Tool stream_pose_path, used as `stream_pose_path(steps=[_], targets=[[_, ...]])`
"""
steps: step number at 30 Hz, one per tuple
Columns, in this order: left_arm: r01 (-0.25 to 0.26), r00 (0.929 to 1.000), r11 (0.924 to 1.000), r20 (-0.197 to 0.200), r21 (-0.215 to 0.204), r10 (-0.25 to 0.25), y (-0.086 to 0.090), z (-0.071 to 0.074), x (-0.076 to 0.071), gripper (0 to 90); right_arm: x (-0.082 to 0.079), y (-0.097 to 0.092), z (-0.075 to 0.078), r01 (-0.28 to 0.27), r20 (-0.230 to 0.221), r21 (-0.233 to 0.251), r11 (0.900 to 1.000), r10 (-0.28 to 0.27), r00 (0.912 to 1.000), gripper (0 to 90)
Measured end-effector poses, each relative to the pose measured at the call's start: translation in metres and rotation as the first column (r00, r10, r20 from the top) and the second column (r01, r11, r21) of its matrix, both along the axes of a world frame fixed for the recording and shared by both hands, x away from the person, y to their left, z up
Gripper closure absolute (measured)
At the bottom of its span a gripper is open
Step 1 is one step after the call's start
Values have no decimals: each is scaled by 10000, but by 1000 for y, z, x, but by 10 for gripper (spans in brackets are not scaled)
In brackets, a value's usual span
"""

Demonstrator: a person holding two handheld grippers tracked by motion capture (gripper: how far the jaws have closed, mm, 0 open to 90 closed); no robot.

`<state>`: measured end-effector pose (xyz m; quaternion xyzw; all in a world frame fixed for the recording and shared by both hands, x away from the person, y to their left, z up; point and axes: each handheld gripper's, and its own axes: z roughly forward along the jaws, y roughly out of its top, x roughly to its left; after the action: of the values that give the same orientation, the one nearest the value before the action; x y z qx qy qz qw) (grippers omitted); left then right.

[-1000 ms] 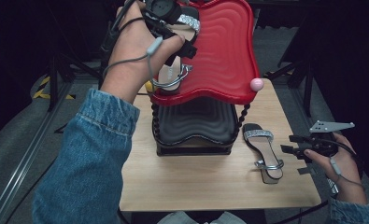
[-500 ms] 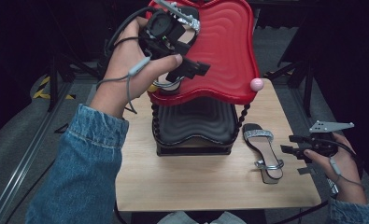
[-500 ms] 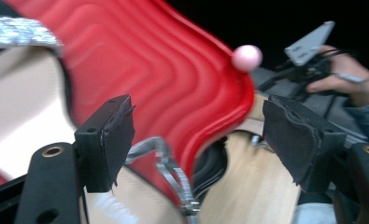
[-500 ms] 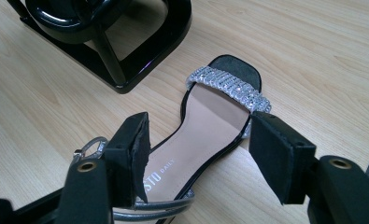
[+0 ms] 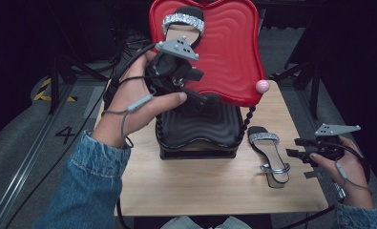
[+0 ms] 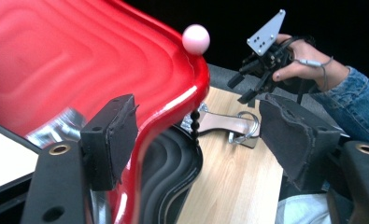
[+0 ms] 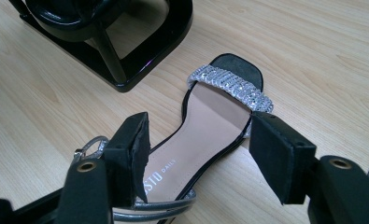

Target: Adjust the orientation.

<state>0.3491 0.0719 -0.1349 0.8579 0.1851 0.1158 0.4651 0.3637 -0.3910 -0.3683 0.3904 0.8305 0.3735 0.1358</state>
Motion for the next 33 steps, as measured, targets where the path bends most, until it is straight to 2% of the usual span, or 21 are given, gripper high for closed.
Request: stream_pose_path(steps=[4, 6, 12, 13, 14, 16, 20, 23, 24, 28, 31, 33], targets=[[252, 9994, 9996, -220, -110, -255, 2, -11, -5, 282, 0, 1, 0, -6, -3, -36, 10000, 6, 10000, 389], [314, 9993, 9994, -205, -125, -317, 3, -15, -6, 281, 0, 1, 0, -8, -21, -20, 10000, 8, 10000, 389], [561, 9973, 9968, -442, -567, -586, 10, -49, -12, 281, 1, 0, -2, 54, -131, 13, 10000, -54, 9999, 389], [561, 9973, 9968, -442, -567, -586, 10, -49, -12, 283, 1, 0, -2, 54, -131, 13, 10000, -54, 9999, 389], [584, 9971, 9966, -459, -578, -611, 13, -62, -14, 283, 2, 0, -3, 88, -187, -62, 9999, -90, 9998, 389], [615, 9967, 9965, -498, -566, -643, 15, -67, -14, 277, 2, 1, -3, 137, -215, -101, 9999, -139, 9997, 389], [757, 9955, 9955, -532, -563, -787, 20, -85, -12, 274, 3, 4, -4, 180, -310, -189, 9997, -186, 9993, 389], [683, 9961, 9963, -528, -529, -711, 26, -101, -8, 273, 5, 8, -5, 134, -400, -340, 9993, -147, 9991, 389], [634, 9968, 9970, -468, -437, -655, 28, -105, -7, 273, 6, 10, -5, 128, -465, -345, 9993, -144, 9988, 389], [584, 9973, 9968, -420, -554, -608, 35, -120, -7, 274, 11, 12, -6, 361, -809, -546, 9979, -404, 9959, 390], [495, 9978, 9973, -414, -542, -518, 42, -132, -7, 273, 16, 15, -6, 574, -1387, -705, 9959, -668, 9881, 379], [328, 9986, 9982, -408, -505, -349, 46, -140, -6, 273, 21, 15, -6, 838, -1837, -1046, 9910, -1021, 9777, 372]])
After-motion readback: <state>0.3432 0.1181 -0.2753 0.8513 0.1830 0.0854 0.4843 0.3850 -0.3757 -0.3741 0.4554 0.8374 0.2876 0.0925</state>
